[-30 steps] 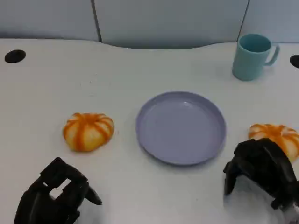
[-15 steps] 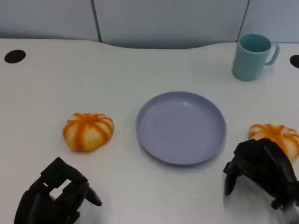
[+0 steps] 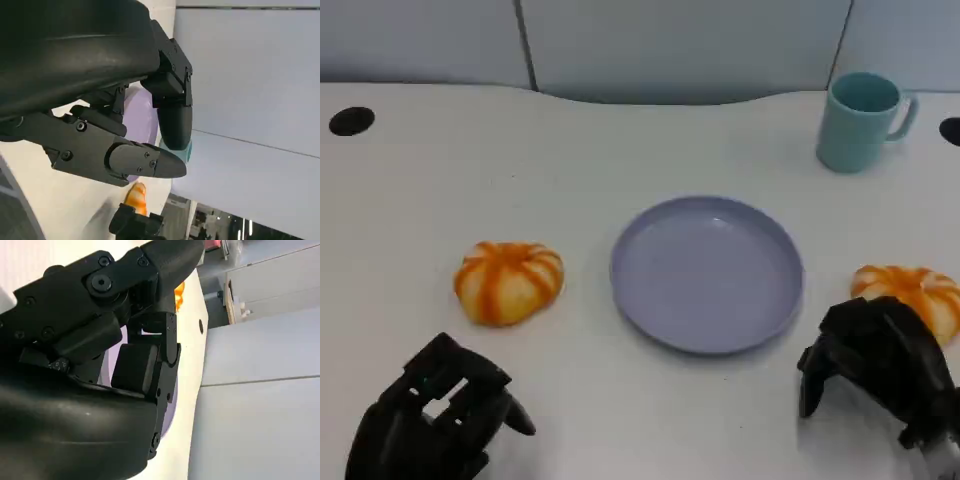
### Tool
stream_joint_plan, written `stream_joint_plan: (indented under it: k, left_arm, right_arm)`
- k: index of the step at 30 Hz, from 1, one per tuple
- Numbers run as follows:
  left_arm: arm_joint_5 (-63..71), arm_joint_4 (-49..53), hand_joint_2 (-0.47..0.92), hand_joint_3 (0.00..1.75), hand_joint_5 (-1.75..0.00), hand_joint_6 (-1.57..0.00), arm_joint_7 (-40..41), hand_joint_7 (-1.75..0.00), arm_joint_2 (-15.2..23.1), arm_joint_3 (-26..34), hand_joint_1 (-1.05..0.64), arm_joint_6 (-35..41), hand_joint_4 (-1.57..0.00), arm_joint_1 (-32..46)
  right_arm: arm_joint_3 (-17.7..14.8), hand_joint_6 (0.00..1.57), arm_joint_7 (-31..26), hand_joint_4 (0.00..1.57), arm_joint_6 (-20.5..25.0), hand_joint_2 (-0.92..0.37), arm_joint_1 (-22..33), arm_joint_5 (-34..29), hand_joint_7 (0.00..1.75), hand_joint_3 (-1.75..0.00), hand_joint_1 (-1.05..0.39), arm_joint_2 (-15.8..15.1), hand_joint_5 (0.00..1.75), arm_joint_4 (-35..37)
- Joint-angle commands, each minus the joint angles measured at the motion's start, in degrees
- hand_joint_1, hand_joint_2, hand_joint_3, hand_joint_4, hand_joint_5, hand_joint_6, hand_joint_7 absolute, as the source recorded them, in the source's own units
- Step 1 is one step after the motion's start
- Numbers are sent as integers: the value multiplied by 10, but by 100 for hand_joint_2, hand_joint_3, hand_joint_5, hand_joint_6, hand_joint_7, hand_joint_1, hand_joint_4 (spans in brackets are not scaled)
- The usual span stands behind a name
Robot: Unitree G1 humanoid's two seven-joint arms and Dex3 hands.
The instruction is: Grasp the bread from the table and place it into the plate.
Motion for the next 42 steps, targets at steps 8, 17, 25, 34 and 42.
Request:
stream_joint_plan:
  k: [8,17,25,34,42]
  left_arm:
    - [171,-16,91,4,-62,-49,22,-34,58,5,-49,-155,-47,-15]
    - [345,-65,89,0,-8,-38,122,0,115,20,-54,-187,-39,-31]
    - [383,-87,89,0,-4,-34,167,0,142,9,-54,-184,-33,-34]
    - [566,-161,92,4,-1,-31,237,0,182,35,-69,-154,-28,-53]
    - [745,-211,89,1,0,-27,273,-1,213,3,-75,-46,-17,-96]
  right_arm:
    - [3,157,-6,157,-3,-78,13,-1,64,0,-105,-4,88,-9]
    - [5,157,-7,157,-6,-77,12,-1,65,0,-105,-2,89,-8]
    - [5,157,-7,157,-9,-78,11,-2,64,0,-105,-2,88,-5]
    - [12,157,-21,157,2,-78,10,-7,64,0,-105,-1,88,-10]
    - [20,157,-30,157,8,-76,16,-7,67,0,-105,-3,89,-18]
